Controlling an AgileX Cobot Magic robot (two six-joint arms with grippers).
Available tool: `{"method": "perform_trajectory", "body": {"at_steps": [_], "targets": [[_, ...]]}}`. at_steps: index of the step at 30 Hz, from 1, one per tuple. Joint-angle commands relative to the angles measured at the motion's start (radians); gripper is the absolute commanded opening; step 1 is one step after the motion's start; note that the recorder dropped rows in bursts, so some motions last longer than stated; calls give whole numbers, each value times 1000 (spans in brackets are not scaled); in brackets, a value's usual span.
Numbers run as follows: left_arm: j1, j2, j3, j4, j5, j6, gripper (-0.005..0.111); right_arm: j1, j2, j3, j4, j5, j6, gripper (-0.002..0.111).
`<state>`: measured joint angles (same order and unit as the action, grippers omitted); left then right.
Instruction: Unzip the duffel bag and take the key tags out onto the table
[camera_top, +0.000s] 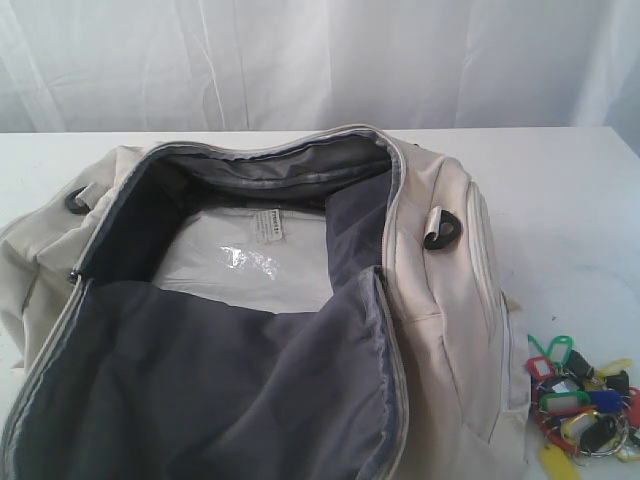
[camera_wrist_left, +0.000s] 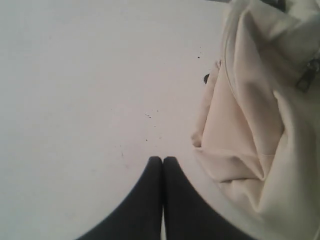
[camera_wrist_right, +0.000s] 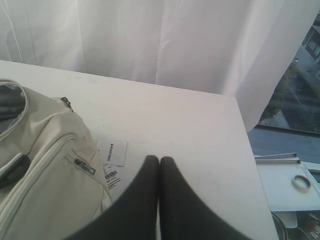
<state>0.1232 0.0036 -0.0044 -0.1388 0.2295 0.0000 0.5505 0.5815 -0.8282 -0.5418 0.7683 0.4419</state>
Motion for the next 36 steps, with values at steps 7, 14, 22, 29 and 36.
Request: {"method": "perform_trajectory", "body": {"at_steps": [7, 14, 22, 29, 36], "targets": [[-9, -4, 4, -7, 3, 180, 0, 1, -7, 3, -9, -9, 0, 0], [-9, -4, 4, -7, 3, 180, 0, 1, -7, 3, -9, -9, 0, 0], [-9, -4, 4, -7, 3, 180, 0, 1, -7, 3, -9, -9, 0, 0], [-7, -4, 4, -6, 3, 180, 0, 1, -7, 3, -9, -9, 0, 0], [-7, -4, 4, 54, -1, 180, 0, 1, -7, 3, -9, -9, 0, 0]]}}
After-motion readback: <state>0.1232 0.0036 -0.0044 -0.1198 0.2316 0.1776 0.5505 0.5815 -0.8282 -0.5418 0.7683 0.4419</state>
